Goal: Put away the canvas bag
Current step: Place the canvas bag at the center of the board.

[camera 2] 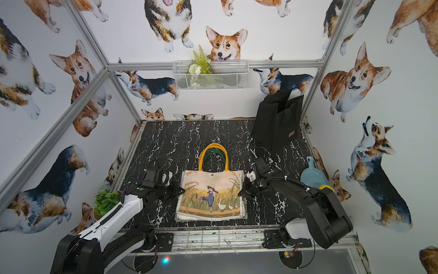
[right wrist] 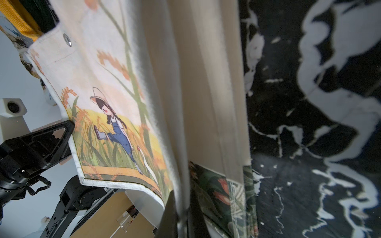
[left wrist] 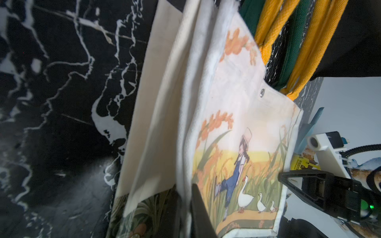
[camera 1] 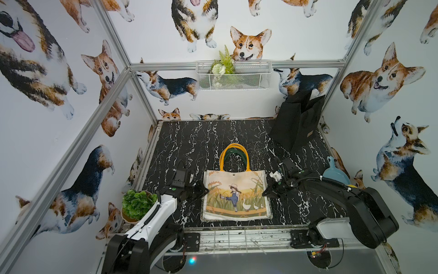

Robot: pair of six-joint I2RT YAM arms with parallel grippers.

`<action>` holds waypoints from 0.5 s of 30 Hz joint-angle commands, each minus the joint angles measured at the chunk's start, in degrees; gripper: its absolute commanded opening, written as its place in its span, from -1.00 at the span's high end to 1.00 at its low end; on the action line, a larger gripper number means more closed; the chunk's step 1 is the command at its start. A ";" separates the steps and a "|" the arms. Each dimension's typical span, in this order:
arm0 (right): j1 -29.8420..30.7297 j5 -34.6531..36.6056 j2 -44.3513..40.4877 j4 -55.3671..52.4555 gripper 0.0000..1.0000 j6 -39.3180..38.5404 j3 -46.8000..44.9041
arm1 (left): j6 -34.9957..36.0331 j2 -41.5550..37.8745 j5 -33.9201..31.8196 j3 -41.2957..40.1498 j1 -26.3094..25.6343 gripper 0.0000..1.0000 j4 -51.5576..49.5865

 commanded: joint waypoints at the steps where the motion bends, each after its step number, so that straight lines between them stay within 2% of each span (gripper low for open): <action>1: -0.01 2.20 0.03 0.33 1.00 0.08 0.89 | -0.58 -0.23 0.18 -0.47 0.03 1.00 0.40; 5: -0.01 2.80 -0.01 -0.17 0.97 -0.01 1.26 | -0.70 -0.15 -0.17 -0.75 0.03 0.96 0.48; 6: -0.01 2.66 -0.05 -0.11 0.91 -0.05 1.26 | -0.70 -0.14 -0.26 -0.73 0.01 0.93 0.51; 7: 0.01 2.49 -0.15 -0.08 0.76 -0.10 1.20 | -0.79 -0.14 -0.27 -0.75 0.03 0.88 0.50; 9: -0.01 2.37 -0.53 -0.08 0.45 -0.16 1.02 | -0.78 -0.14 -0.11 -0.52 0.01 0.77 0.32; 11: -0.01 2.89 -1.32 -0.66 0.30 -0.18 1.00 | -0.70 -0.51 -0.18 -0.07 -0.02 0.56 0.07; 13: 0.03 3.91 -2.51 -1.99 0.27 -0.36 1.15 | -0.54 -1.15 -0.56 0.62 0.03 0.35 -0.69; 15: -0.01 5.74 -4.22 -4.31 0.27 -0.86 1.43 | -0.29 -1.77 -1.26 1.79 0.02 0.27 -1.96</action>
